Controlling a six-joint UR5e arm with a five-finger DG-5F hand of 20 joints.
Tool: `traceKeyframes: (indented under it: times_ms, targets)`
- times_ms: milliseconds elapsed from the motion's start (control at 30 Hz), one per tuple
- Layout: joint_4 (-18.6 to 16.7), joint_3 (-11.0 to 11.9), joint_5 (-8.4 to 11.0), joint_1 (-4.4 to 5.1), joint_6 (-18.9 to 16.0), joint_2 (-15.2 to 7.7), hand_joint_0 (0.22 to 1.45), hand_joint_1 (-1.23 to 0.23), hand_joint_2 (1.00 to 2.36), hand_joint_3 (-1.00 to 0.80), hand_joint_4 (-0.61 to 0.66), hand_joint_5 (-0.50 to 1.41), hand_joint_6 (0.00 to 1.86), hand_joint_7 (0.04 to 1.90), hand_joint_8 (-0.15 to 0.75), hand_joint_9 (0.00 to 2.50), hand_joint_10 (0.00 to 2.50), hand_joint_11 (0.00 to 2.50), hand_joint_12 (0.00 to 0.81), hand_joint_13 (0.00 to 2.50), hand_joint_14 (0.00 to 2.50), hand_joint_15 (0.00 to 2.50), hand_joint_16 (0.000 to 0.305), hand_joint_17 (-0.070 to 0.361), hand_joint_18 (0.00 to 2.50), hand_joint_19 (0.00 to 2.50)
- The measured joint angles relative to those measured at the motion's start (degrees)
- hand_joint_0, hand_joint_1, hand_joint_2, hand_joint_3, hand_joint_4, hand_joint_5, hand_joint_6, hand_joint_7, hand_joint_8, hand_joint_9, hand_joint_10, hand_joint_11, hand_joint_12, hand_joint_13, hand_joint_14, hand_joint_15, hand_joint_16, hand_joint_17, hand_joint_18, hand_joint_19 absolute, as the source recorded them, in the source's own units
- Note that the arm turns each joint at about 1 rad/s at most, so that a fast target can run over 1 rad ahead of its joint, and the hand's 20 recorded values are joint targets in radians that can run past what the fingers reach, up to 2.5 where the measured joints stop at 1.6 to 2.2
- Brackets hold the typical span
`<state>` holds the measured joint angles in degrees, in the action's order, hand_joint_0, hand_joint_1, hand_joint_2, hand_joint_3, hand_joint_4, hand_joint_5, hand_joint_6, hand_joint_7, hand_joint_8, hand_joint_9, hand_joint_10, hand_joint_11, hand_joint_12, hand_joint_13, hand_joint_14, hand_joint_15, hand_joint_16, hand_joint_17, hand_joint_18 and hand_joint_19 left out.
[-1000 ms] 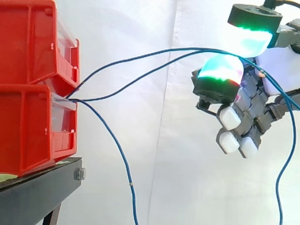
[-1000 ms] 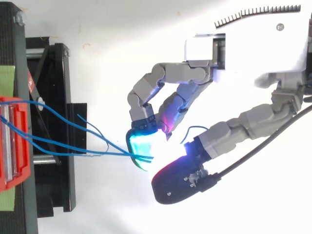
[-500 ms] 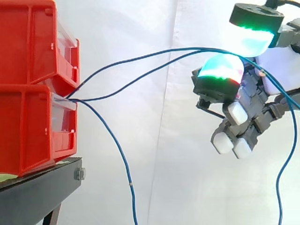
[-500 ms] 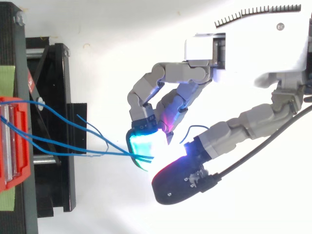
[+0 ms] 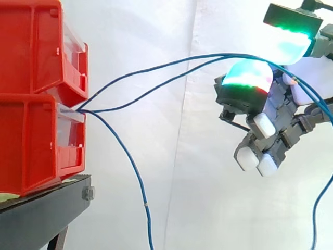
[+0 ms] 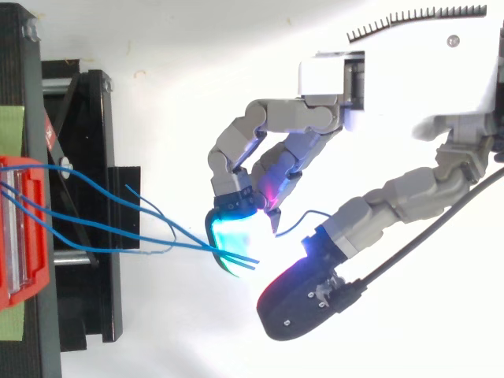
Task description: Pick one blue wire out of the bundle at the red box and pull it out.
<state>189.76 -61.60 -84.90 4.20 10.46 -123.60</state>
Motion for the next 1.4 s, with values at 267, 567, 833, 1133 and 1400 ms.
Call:
traceKeyframes:
  times_ms: [267,567,833,1133,1400]
  targets:
    - [0.0,0.0,0.05,0.02,0.0,0.0,0.61,-0.79,1.01,-0.40,0.07,-0.12,0.93,1.16,0.254,1.07,0.01,0.51,0.410,0.73,0.02,0.38,0.050,0.112,0.64,0.40]
    - [0.0,0.0,0.09,0.04,-0.2,0.0,0.58,-0.74,1.01,-0.37,0.04,-0.10,0.92,1.15,0.235,1.12,0.01,0.49,0.408,0.75,0.01,0.39,0.050,0.113,0.64,0.43]
    - [0.0,0.0,0.07,0.03,-0.2,0.0,0.57,-0.73,1.01,-0.30,0.04,-0.09,0.91,1.19,0.219,1.15,0.01,0.47,0.406,0.79,0.01,0.40,0.050,0.113,0.66,0.42]
    - [0.0,0.1,0.11,0.02,-0.3,0.0,0.55,-0.74,1.01,-0.19,-0.04,-0.03,0.83,1.10,0.233,1.31,0.01,0.23,0.422,0.84,0.01,0.34,0.060,0.135,0.76,0.39]
    - [0.0,0.1,0.15,0.02,-0.1,0.0,0.55,-0.74,1.01,-0.20,-0.02,-0.02,0.80,1.16,0.238,1.31,0.01,0.23,0.421,0.82,0.01,0.33,0.060,0.134,0.75,0.39]
